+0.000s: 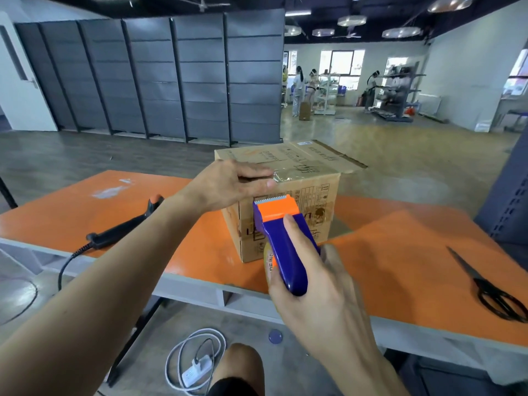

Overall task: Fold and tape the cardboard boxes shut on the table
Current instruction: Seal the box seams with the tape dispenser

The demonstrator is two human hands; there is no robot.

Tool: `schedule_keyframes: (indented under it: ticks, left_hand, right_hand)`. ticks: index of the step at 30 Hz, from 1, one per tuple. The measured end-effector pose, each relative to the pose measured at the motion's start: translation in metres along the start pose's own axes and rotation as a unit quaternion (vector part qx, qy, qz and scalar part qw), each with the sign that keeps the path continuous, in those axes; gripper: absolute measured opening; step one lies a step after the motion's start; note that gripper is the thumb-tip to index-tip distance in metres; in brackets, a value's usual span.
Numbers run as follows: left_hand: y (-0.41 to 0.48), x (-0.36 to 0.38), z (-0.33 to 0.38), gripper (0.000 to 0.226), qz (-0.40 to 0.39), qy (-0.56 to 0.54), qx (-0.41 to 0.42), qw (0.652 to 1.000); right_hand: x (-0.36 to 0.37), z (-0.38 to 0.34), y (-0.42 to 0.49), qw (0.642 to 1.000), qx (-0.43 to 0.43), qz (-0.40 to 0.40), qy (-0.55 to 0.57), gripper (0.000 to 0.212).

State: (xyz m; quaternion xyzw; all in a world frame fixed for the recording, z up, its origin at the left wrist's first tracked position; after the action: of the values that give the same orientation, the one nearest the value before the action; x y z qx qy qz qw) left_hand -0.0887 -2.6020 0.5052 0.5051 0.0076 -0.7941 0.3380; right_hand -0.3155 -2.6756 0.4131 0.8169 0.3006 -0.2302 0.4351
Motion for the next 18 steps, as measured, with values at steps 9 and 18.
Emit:
schedule_keyframes:
  ticks: [9,18]
  left_hand:
    - [0.005,0.003,0.0,0.054,0.007,0.039,-0.007,0.999]
    - [-0.002,0.012,-0.005,0.067,0.024,0.034,0.011,0.999]
  right_hand:
    - [-0.01,-0.004,-0.005,0.997,0.025,-0.072,-0.02,0.079]
    - [-0.017,-0.009,0.038,0.987,0.025,-0.151,-0.044,0.07]
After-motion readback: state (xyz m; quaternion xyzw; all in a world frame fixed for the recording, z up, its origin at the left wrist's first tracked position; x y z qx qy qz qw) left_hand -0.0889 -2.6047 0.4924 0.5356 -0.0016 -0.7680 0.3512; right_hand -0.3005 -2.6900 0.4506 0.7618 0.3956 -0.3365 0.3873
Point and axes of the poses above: each hand's wrist, its own y-axis towards the middle knuckle, its own x-axis out of the palm, z = x × y, the point moved 2 cm from there along y, towards the middle knuckle
